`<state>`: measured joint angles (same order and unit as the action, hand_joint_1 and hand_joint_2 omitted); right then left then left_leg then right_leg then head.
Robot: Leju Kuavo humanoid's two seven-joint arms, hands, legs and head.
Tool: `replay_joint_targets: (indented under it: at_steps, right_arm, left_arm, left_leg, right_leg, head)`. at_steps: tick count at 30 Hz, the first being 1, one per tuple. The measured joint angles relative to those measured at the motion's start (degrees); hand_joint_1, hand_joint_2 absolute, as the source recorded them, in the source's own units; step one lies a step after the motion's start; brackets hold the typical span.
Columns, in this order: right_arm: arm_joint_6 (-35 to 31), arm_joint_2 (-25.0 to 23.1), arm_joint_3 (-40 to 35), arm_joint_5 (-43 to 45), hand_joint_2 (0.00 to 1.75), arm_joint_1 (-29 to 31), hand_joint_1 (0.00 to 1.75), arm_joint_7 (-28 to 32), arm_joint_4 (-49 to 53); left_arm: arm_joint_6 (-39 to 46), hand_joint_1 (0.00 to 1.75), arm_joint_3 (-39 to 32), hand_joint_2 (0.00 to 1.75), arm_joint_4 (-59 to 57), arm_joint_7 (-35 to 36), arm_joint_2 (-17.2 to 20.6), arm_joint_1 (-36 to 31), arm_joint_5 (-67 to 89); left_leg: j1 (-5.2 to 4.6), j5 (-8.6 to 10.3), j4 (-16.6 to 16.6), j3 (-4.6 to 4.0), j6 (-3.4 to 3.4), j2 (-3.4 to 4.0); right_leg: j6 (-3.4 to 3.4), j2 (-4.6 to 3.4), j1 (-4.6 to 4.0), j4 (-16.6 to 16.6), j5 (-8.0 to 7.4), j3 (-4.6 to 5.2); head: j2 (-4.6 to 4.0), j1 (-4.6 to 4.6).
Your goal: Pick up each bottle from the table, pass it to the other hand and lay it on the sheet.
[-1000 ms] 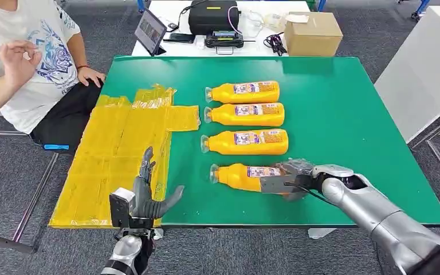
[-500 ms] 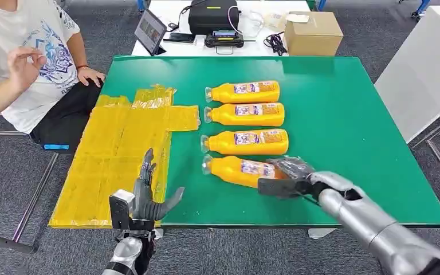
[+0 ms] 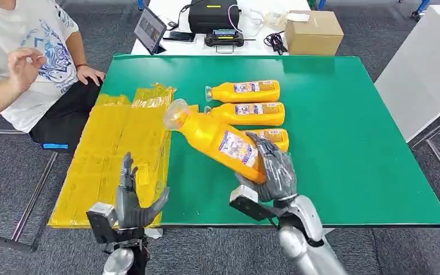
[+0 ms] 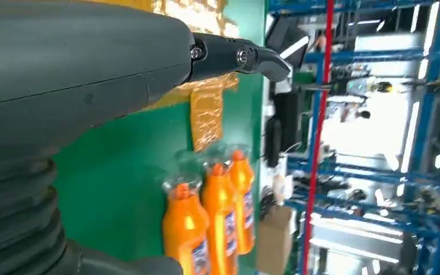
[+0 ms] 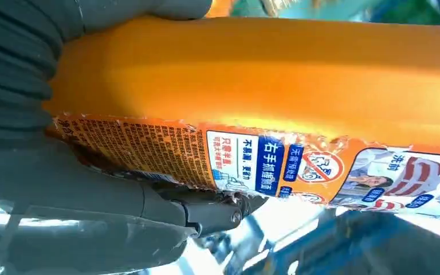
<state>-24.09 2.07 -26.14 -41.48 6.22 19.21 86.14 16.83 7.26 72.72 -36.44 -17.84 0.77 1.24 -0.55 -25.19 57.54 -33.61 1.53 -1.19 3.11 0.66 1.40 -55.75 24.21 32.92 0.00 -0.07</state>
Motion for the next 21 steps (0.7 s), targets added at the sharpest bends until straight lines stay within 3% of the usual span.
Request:
replay_joint_targets:
  at_steps: [7, 17, 21]
  right_arm:
    - [-3.36, -3.80, 5.78, 1.22, 1.75, -4.45, 1.75, -0.40, 2.86]
    - [-3.47, -5.33, 8.56, 1.66, 1.75, -5.81, 1.75, 0.00, 2.86]
    - [-2.48, -5.64, 8.94, 3.59, 1.75, -5.88, 1.75, 1.71, 2.66]
  left_arm:
    - [0.97, 0.00, -0.61, 1.75, 5.02, 2.29, 0.31, 1.30, 0.55]
    - [0.31, 0.00, -1.44, 1.75, 6.60, 2.78, 0.55, 1.77, 0.11]
    - [-4.31, 0.00, -1.49, 1.75, 6.75, 4.05, 0.65, 1.77, -3.04]
  left_leg:
    - [0.02, 0.00, -0.01, 0.02, 0.00, 0.01]
    - [0.02, 0.02, 0.00, 0.02, 0.01, 0.02]
    - [0.02, 0.01, 0.00, 0.01, 0.01, 0.02]
  right_leg:
    - [-0.01, 0.00, -0.01, 0.00, 0.00, 0.00]
    - [0.01, -0.02, -0.01, 0.00, -0.02, 0.00]
    - [0.01, -0.02, -0.01, 0.00, -0.02, 0.00]
  head:
    - [0.00, 0.00]
    - [0.00, 0.00]
    - [0.00, 0.00]
